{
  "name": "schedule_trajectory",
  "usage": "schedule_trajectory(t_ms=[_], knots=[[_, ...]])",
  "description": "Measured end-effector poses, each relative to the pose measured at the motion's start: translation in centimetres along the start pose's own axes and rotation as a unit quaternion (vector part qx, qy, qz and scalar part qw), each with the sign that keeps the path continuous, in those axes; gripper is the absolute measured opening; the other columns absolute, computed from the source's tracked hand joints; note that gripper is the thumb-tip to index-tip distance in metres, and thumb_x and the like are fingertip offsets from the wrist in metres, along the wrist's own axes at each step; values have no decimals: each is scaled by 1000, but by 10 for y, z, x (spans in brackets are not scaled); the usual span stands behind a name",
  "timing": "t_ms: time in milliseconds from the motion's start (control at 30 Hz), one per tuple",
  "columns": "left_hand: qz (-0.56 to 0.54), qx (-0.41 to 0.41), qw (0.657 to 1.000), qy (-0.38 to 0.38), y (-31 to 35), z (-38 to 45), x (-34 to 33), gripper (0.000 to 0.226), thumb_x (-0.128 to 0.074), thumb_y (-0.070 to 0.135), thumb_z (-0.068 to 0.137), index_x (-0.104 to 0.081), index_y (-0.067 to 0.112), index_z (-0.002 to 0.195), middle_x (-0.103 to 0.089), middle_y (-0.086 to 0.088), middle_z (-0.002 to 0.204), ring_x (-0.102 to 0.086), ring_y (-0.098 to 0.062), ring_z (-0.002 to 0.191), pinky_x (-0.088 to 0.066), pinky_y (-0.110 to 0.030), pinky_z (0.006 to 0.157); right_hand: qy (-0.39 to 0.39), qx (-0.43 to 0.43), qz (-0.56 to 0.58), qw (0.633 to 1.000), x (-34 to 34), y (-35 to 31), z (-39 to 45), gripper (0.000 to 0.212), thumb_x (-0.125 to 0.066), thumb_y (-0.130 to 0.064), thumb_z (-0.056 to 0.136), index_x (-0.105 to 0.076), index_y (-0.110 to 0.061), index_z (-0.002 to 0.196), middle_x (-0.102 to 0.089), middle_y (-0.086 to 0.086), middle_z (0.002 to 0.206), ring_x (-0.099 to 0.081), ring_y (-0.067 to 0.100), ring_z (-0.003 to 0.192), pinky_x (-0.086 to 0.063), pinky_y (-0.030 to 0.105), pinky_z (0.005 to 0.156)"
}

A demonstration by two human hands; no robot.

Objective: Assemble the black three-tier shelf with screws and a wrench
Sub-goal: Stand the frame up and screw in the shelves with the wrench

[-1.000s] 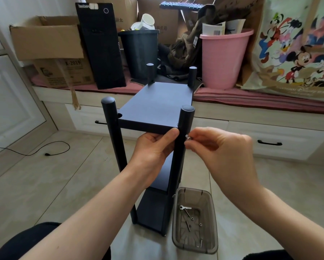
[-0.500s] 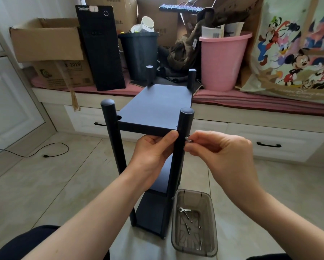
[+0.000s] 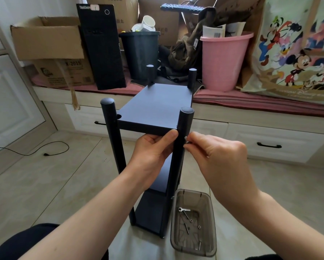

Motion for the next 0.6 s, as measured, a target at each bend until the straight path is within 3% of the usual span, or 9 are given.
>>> schedule_trajectory(t_ms=[67,167,400,533,600], knots=[[3,-2,1000,0,0,1,1,40,-68,22,79,-69,-2,111,-75,-17,105,-73,-26,98,-57,-29,85,-8,-58,77,995,0,8,2,6,-80,-7,80,-76,-9,84,-73,-4,70,-70,10,64,-51,25,66],[6,-4,1000,0,-1,2,2,37,-69,23,78,-70,0,106,-75,-16,101,-74,-25,94,-57,-29,83,-17,-175,232,957,-4,23,1,9,-81,-5,78,-78,-12,83,-74,-12,76,-72,3,69,-59,27,74],[0,-3,1000,-11,-2,1,2,41,-70,25,79,-70,-1,110,-75,-18,107,-73,-26,100,-56,-28,86,38,-28,66,997,4,5,-1,9,-83,-3,76,-76,-5,81,-74,2,71,-69,15,63,-51,27,64],[-26,26,999,-19,1,0,-1,29,-69,30,83,-77,7,99,-75,-17,107,-73,-25,97,-57,-27,80,24,-66,94,993,1,7,0,9,-83,-5,76,-76,-8,82,-74,-1,71,-69,15,63,-54,31,64],[-66,64,996,2,3,2,-1,38,-70,40,79,-76,9,101,-74,-15,107,-74,-25,93,-59,-30,75,16,-96,123,988,-1,11,0,8,-82,-7,77,-76,-10,82,-73,-1,71,-69,16,63,-57,37,65]])
Point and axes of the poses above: each hand's wrist, its own z-axis towards the middle knuckle, its own x-axis out of the back of the hand, y = z × x, the point moved 5 cm from there along z, towards the middle knuckle
